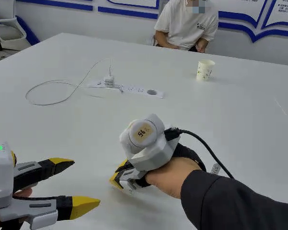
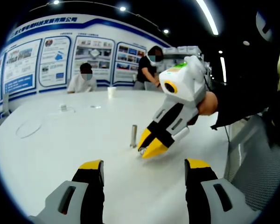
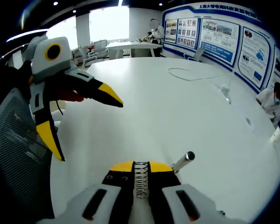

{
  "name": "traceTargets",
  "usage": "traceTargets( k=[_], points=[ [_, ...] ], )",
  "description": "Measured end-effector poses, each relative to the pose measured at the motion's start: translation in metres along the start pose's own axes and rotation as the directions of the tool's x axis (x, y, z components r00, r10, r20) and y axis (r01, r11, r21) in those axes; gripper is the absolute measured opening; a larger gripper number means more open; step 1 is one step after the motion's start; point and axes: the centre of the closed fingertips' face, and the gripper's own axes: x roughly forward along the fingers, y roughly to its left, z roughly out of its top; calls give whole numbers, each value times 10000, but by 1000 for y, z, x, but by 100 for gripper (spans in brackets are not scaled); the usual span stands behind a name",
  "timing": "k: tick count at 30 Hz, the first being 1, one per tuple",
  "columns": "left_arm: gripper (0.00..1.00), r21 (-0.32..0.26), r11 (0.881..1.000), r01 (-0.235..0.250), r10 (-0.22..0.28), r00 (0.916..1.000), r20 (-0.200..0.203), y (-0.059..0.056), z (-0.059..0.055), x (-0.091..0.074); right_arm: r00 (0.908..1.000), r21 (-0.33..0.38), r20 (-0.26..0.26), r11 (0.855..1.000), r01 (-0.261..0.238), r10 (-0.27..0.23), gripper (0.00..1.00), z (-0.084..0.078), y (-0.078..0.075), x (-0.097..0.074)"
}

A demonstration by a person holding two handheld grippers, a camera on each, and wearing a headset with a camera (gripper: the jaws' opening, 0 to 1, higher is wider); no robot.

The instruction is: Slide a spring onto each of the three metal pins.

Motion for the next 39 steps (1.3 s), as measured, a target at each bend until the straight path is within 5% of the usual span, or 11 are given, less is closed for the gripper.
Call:
traceTargets(
  k=[23, 39],
  points=[
    [71, 73, 9999, 75, -75, 10000, -46, -1, 0, 1, 9924, 712, 1071, 9960, 534, -608, 12, -2, -11, -39],
    [71, 146, 9998, 161, -160, 9999, -55, -4, 1, 1, 9592, 1064, 2665, 9920, 684, -947, 12, 26, -15, -65]
  ],
)
